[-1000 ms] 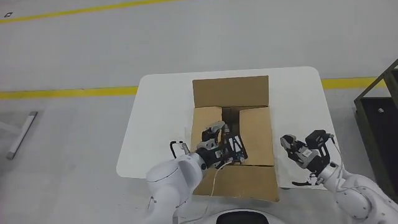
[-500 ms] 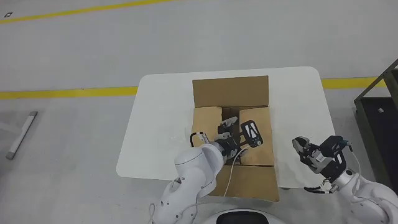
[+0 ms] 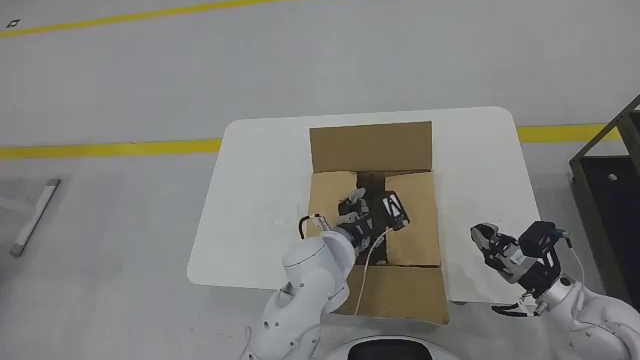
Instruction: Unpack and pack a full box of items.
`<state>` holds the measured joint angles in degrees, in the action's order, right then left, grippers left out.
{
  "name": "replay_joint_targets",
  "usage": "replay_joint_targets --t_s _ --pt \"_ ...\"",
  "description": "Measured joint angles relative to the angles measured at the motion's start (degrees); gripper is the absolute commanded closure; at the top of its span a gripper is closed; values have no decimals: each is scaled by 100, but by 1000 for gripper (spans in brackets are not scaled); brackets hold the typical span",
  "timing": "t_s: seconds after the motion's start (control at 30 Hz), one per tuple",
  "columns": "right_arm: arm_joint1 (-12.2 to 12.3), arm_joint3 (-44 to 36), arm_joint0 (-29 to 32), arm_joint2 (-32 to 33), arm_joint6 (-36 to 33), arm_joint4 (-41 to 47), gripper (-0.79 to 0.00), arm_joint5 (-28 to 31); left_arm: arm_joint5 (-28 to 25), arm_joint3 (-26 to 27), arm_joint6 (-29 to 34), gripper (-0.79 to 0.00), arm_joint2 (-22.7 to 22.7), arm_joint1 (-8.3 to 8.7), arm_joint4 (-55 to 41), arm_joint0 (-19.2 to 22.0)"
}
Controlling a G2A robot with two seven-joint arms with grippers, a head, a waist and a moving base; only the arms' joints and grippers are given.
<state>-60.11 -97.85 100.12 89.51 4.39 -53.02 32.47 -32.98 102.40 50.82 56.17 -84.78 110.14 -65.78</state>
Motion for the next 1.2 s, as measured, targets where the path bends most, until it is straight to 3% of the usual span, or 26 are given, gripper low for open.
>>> replay_joint_targets --t_s 0.2,0.43,0.53,0.57,0.63,0.67,0.7,0.97,1.2 --pt "-8 31 -32 -6 -20 -24 0 21 652 -557 856 -785 -520 -148 194 299" --pt "-13 44 -59 -2 -49 -52 0 73 947 -1164 1189 -785 -1171 -243 1723 549" --pt "-16 47 -64 1 -57 -57 0 88 1076 -1292 1302 -597 -1277 -289 1990 575" --pt "-17 48 -66 1 -62 -60 0 94 1109 -1321 1331 -376 -1295 -304 2024 578" --pt "-18 50 -74 3 -79 -70 0 102 1156 -1382 1413 -231 -1322 -337 2117 601" --pt "-19 51 -78 2 -86 -74 0 104 1169 -1405 1439 -80 -1330 -349 2159 611" --pt "-20 50 -83 -1 -90 -75 0 107 1183 -1428 1462 0 -1323 -365 2176 618" --pt "-41 -115 -138 -17 -65 205 0 149 1201 -1435 1503 0 -1218 -436 2253 578" --pt "-82 -394 -601 -478 -559 130 0 129 1189 -1393 1459 0 -1122 -485 2301 492"
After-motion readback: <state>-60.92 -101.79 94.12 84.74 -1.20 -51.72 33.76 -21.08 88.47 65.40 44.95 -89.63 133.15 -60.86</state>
